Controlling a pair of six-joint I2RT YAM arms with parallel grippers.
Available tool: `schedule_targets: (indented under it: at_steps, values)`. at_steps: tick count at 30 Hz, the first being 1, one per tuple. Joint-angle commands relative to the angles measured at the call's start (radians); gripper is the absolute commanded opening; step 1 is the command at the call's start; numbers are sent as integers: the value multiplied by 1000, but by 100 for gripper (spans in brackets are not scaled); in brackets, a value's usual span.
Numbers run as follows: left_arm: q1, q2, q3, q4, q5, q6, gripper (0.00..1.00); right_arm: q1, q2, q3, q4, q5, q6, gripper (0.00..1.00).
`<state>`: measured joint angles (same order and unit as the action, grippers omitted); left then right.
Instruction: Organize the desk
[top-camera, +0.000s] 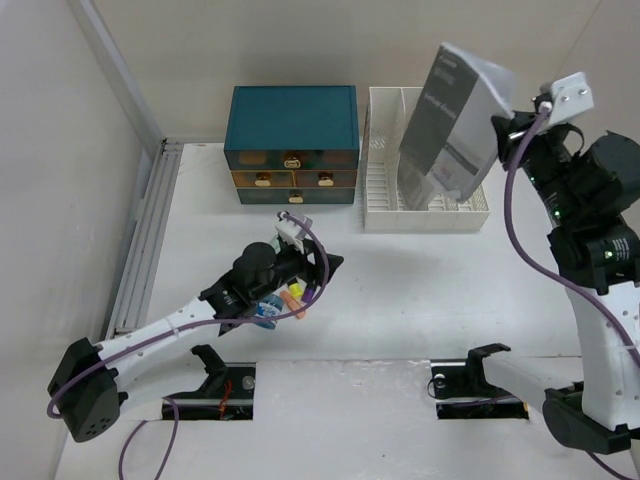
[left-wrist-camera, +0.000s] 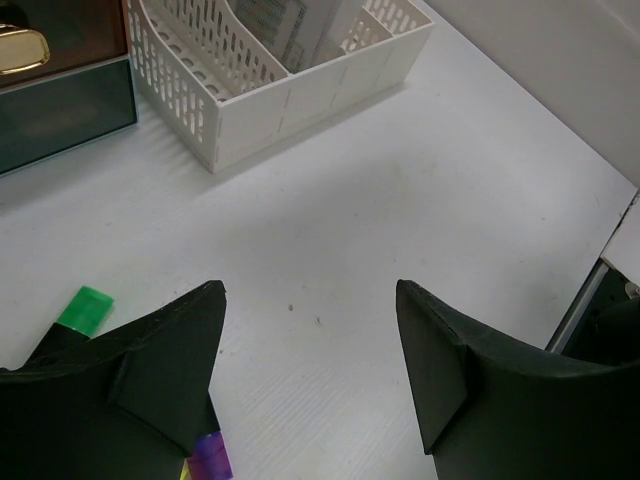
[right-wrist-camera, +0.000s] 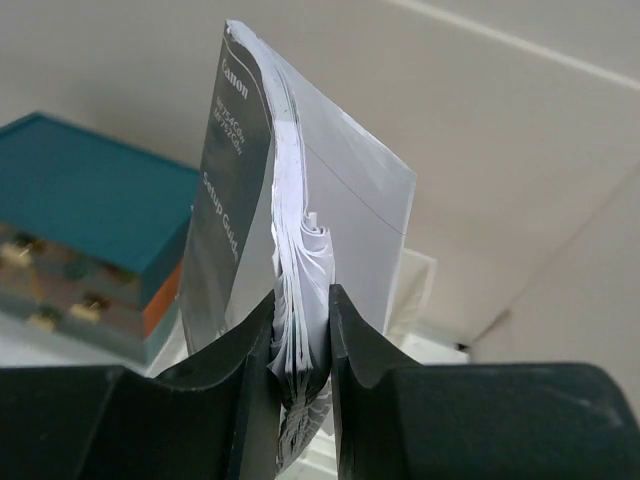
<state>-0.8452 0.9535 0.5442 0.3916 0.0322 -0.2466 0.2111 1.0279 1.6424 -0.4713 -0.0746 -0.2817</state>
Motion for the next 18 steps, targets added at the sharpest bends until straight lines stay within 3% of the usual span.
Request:
schedule_targets:
  at_steps: [1, 9, 18]
  values:
    - [-5, -32, -23, 30, -6, -10, 66, -19, -15, 95, 224, 206, -23, 0]
    - [-5, -41, -32, 30, -6, -10, 66, -38, -15, 135, 330, 438, -178, 0]
    - [-5, -32, -32, 30, 3, -10, 66, -38, -34, -119, 526, 509, -289, 0]
